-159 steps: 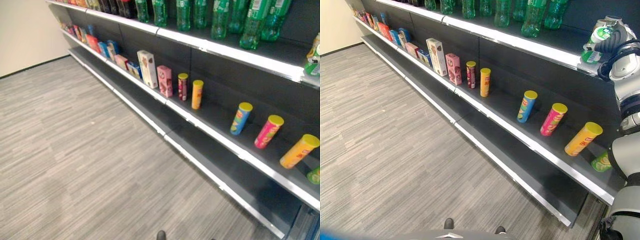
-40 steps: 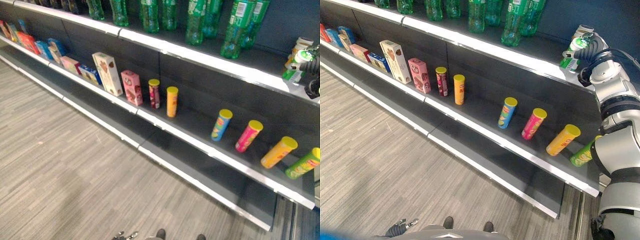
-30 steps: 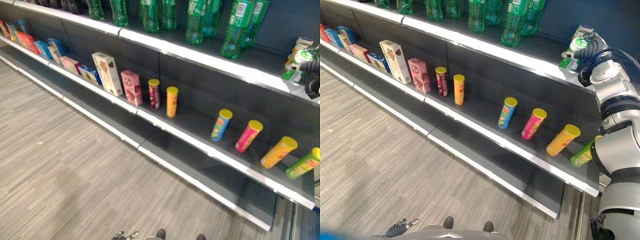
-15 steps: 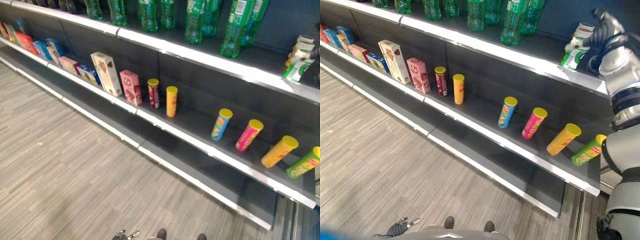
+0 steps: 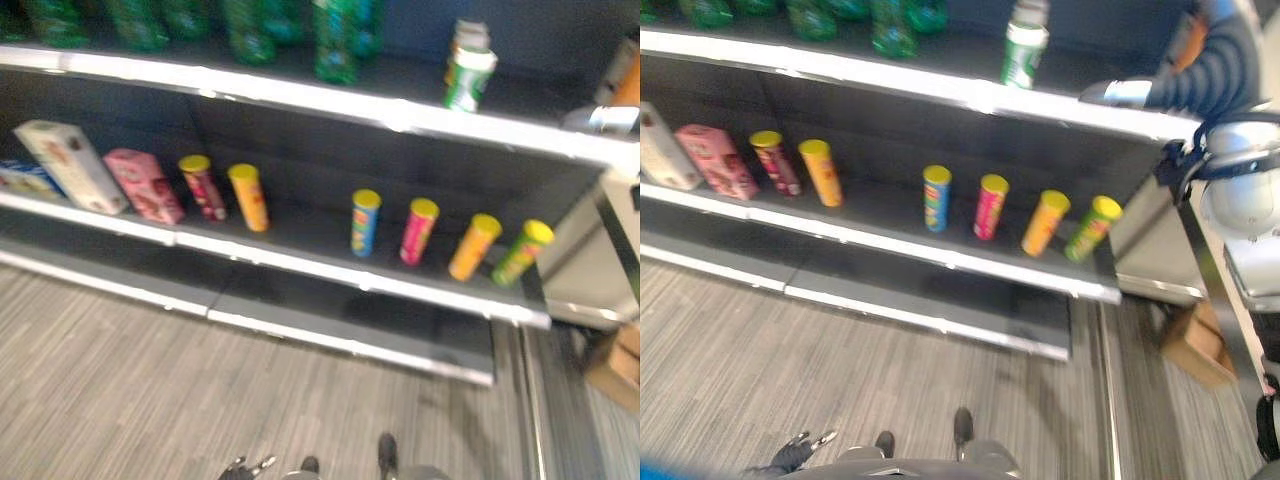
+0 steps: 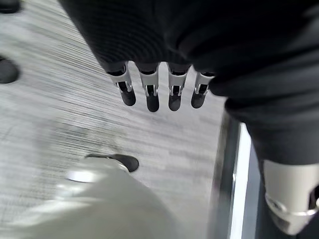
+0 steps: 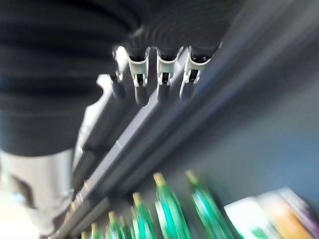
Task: Put the goods on the table back onto the shelves and tidy them up.
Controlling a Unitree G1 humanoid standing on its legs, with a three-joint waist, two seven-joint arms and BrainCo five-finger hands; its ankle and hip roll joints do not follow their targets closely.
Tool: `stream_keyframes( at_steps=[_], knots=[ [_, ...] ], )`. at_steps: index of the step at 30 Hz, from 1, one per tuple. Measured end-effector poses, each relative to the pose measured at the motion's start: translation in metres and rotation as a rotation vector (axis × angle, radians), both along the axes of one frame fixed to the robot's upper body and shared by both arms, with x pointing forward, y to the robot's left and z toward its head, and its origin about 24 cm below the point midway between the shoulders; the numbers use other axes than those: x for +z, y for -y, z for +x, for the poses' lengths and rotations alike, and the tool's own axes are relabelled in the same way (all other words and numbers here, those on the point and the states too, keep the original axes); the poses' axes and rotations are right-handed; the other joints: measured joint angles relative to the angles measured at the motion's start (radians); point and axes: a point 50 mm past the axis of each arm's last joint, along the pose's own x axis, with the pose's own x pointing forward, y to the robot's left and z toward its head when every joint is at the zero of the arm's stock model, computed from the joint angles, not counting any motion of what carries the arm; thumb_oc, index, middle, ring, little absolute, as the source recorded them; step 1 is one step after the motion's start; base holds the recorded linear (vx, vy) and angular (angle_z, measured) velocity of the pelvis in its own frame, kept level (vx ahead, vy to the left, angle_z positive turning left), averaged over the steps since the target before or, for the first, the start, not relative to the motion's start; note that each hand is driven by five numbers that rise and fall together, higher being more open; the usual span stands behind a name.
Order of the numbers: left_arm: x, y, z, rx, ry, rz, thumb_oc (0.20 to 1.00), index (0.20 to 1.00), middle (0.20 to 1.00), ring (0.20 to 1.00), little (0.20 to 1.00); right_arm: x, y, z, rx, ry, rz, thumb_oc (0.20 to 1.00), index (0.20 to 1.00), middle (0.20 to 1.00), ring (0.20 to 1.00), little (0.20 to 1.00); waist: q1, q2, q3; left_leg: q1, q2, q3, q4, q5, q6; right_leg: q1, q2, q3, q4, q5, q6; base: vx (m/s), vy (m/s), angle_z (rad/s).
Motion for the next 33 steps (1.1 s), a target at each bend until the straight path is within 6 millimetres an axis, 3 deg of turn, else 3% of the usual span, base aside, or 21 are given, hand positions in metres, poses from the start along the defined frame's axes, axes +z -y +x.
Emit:
stream_keyframes(
  at_steps=[2, 4, 5, 6, 7, 8, 9, 10, 11, 12, 14, 17, 20, 21, 22, 23, 24, 26, 27, 29, 33],
  knots=[
    [0.002, 0.002, 0.010, -0.033, 0.028, -0.003, 1.000, 1.000, 1.000, 1.000, 1.000, -0.021, -0.001, -0.011, 0.105, -0.074, 0.111, 1.000, 1.000, 1.000, 1.000, 1.000, -0.021, -0.011, -0.006, -0.014, -0.015, 0.029, 0.016, 0.004, 0.011, -0.033, -0.008, 0.033, 0.001, 0.001, 0.001, -0.03, 0.206, -0.57],
    [0.002, 0.005, 0.010, -0.060, 0.029, -0.008, 1.000, 1.000, 1.000, 1.000, 1.000, -0.045, 0.000, -0.015, 0.161, -0.180, 0.157, 1.000, 1.000, 1.000, 1.000, 1.000, -0.039, 0.002, -0.010, -0.022, -0.010, 0.075, -0.011, 0.009, 0.038, -0.065, -0.004, 0.058, 0.021, -0.020, 0.050, -0.10, 0.269, -0.70],
    [0.004, 0.003, 0.015, -0.080, 0.040, 0.001, 1.000, 1.000, 1.000, 1.000, 1.000, -0.059, 0.005, -0.017, 0.160, -0.247, 0.194, 1.000, 1.000, 1.000, 1.000, 1.000, -0.058, -0.011, -0.012, -0.026, -0.033, 0.101, -0.001, 0.013, 0.037, -0.088, -0.015, 0.069, 0.027, -0.025, 0.057, -0.11, 0.273, -0.55],
    [0.005, 0.000, 0.016, -0.083, 0.043, 0.010, 1.000, 1.000, 1.000, 1.000, 1.000, -0.071, 0.011, -0.021, 0.154, -0.290, 0.239, 1.000, 1.000, 1.000, 1.000, 1.000, -0.057, -0.037, -0.013, -0.026, -0.054, 0.116, 0.005, 0.015, 0.041, -0.101, -0.027, 0.120, 0.031, 0.021, 0.102, -0.07, 0.188, -0.58],
    [0.005, -0.003, 0.012, -0.071, 0.039, 0.008, 1.000, 1.000, 1.000, 1.000, 1.000, -0.090, 0.018, -0.023, 0.132, -0.365, 0.295, 1.000, 1.000, 1.000, 1.000, 1.000, -0.057, -0.050, -0.012, -0.012, -0.062, 0.137, -0.017, 0.022, 0.052, -0.121, -0.037, 0.149, 0.037, 0.015, 0.108, -0.17, 0.268, -1.53],
    [0.002, 0.000, 0.004, -0.076, 0.011, -0.002, 1.000, 1.000, 1.000, 1.000, 1.000, -0.118, 0.028, -0.022, 0.089, -0.496, 0.352, 1.000, 1.000, 1.000, 1.000, 1.000, -0.061, -0.045, -0.010, -0.030, -0.073, 0.179, -0.017, 0.012, 0.091, -0.171, -0.025, 0.229, 0.032, -0.074, 0.203, -0.19, 0.204, -1.89],
    [0.002, -0.001, 0.004, -0.060, 0.011, -0.005, 1.000, 1.000, 1.000, 1.000, 1.000, -0.127, 0.032, -0.022, 0.070, -0.522, 0.394, 1.000, 1.000, 1.000, 1.000, 1.000, -0.065, -0.028, 0.004, -0.036, -0.042, 0.227, -0.038, 0.025, 0.130, -0.199, -0.009, 0.223, 0.055, -0.105, 0.212, -0.20, 0.151, -1.69],
    [0.002, -0.002, 0.003, -0.059, 0.011, -0.005, 1.000, 1.000, 1.000, 1.000, 1.000, -0.128, 0.032, -0.022, 0.069, -0.525, 0.404, 1.000, 1.000, 1.000, 1.000, 1.000, -0.065, -0.028, 0.006, -0.035, -0.037, 0.242, -0.042, 0.027, 0.132, -0.207, -0.005, 0.220, 0.061, -0.097, 0.198, -0.10, 0.068, -1.55],
    [0.003, -0.006, 0.002, -0.046, 0.010, 0.005, 1.000, 1.000, 1.000, 1.000, 1.000, -0.138, 0.034, -0.022, 0.058, -0.543, 0.478, 1.000, 1.000, 1.000, 1.000, 1.000, -0.069, -0.010, 0.026, -0.018, 0.005, 0.329, -0.079, 0.046, 0.135, -0.251, 0.031, 0.159, 0.111, -0.043, 0.157, -0.07, 0.039, -1.61],
    [0.002, -0.007, -0.003, -0.038, 0.000, 0.005, 1.000, 1.000, 1.000, 1.000, 1.000, -0.138, 0.037, -0.024, 0.052, -0.538, 0.503, 1.000, 1.000, 1.000, 1.000, 1.000, -0.079, 0.016, 0.044, 0.008, 0.028, 0.362, -0.122, 0.060, 0.142, -0.240, 0.043, 0.103, 0.130, -0.030, 0.140, -0.06, 0.031, -1.81],
    [0.003, -0.007, 0.000, -0.039, 0.014, 0.004, 1.000, 1.000, 1.000, 1.000, 1.000, -0.128, 0.053, -0.031, -0.005, -0.466, 0.531, 1.000, 1.000, 1.000, 1.000, 1.000, -0.123, 0.031, 0.046, 0.052, 0.043, 0.426, -0.175, 0.087, 0.157, -0.133, -0.007, 0.084, 0.157, -0.027, 0.130, -0.18, 0.029, -1.03],
    [0.008, -0.011, 0.013, -0.061, 0.050, 0.022, 1.000, 1.000, 1.000, 1.000, 1.000, -0.126, 0.075, -0.032, -0.105, -0.404, 0.597, 1.000, 1.000, 1.000, 1.000, 1.000, -0.075, 0.052, 0.056, 0.054, 0.111, 0.526, -0.195, 0.115, 0.140, -0.094, -0.060, -0.012, 0.261, -0.056, 0.141, -0.12, -0.029, -1.05],
    [0.009, -0.015, 0.014, -0.062, 0.050, 0.033, 1.000, 1.000, 1.000, 1.000, 1.000, -0.131, 0.086, -0.035, -0.193, -0.378, 0.638, 1.000, 1.000, 1.000, 1.000, 1.000, -0.065, 0.038, 0.051, 0.050, 0.145, 0.582, -0.199, 0.138, 0.115, 0.046, -0.165, -0.063, 0.168, -0.037, 0.151, -0.16, -0.143, -0.76],
    [0.011, -0.019, 0.015, -0.059, 0.060, 0.044, 1.000, 1.000, 1.000, 1.000, 1.000, -0.143, 0.089, -0.034, -0.246, -0.380, 0.679, 1.000, 1.000, 1.000, 1.000, 1.000, 0.002, 0.035, 0.038, 0.051, 0.187, 0.622, -0.196, 0.144, 0.099, 0.043, -0.195, -0.130, 0.199, -0.040, 0.161, -0.07, -0.175, -1.06],
    [0.013, -0.023, 0.015, -0.062, 0.062, 0.054, 1.000, 1.000, 1.000, 1.000, 1.000, -0.147, 0.090, -0.035, -0.272, -0.388, 0.679, 1.000, 1.000, 1.000, 1.000, 1.000, 0.010, 0.017, 0.028, 0.048, 0.185, 0.618, -0.197, 0.142, 0.092, 0.070, -0.211, -0.125, 0.166, 0.001, 0.143, -0.06, -0.174, -1.07],
    [0.016, -0.031, 0.011, -0.061, 0.058, 0.074, 1.000, 1.000, 1.000, 1.000, 1.000, -0.153, 0.091, -0.037, -0.317, -0.395, 0.670, 1.000, 1.000, 1.000, 1.000, 1.000, 0.006, -0.022, 0.002, 0.048, 0.173, 0.627, -0.203, 0.163, 0.059, 0.089, -0.243, -0.130, 0.139, 0.115, 0.129, -0.07, -0.183, -0.44],
    [0.015, -0.034, 0.006, -0.040, 0.045, 0.078, 1.000, 1.000, 1.000, 1.000, 1.000, -0.157, 0.093, -0.037, -0.355, -0.395, 0.671, 1.000, 1.000, 1.000, 1.000, 1.000, 0.010, -0.040, -0.015, 0.049, 0.175, 0.643, -0.204, 0.171, 0.046, 0.100, -0.240, -0.138, 0.102, 0.071, 0.155, -0.09, -0.186, -0.53],
    [0.012, -0.026, 0.003, -0.028, 0.042, 0.056, 1.000, 1.000, 1.000, 1.000, 1.000, -0.155, 0.097, -0.032, -0.404, -0.377, 0.655, 1.000, 1.000, 1.000, 1.000, 1.000, 0.039, -0.015, -0.023, 0.039, 0.174, 0.542, -0.205, 0.143, 0.008, 0.073, -0.206, -0.143, 0.077, 0.056, 0.155, -0.09, -0.217, -1.22],
    [0.010, -0.023, 0.000, 0.001, 0.038, 0.043, 1.000, 1.000, 1.000, 1.000, 1.000, -0.151, 0.097, -0.030, -0.432, -0.359, 0.642, 1.000, 1.000, 1.000, 1.000, 1.000, 0.055, -0.010, -0.030, 0.041, 0.180, 0.534, -0.203, 0.150, -0.004, 0.060, -0.187, -0.172, 0.028, 0.051, 0.159, -0.06, -0.219, -1.37],
    [0.010, -0.025, -0.002, 0.026, 0.042, 0.045, 1.000, 1.000, 1.000, 1.000, 1.000, -0.154, 0.104, -0.034, -0.493, -0.366, 0.620, 1.000, 1.000, 1.000, 1.000, 1.000, 0.019, -0.020, -0.036, 0.040, 0.188, 0.540, -0.205, 0.178, -0.054, 0.075, -0.180, -0.213, 0.004, -0.028, 0.154, -0.04, -0.247, -0.52],
    [0.011, -0.018, 0.008, 0.020, 0.077, 0.029, 1.000, 1.000, 1.000, 1.000, 1.000, -0.172, 0.115, -0.043, -0.592, -0.456, 0.592, 1.000, 1.000, 1.000, 1.000, 1.000, 0.010, 0.017, -0.058, 0.035, 0.260, 0.507, -0.197, 0.203, -0.076, 0.081, -0.108, -0.226, 0.004, -0.039, 0.129, -0.03, -0.294, 0.07]
  ],
)
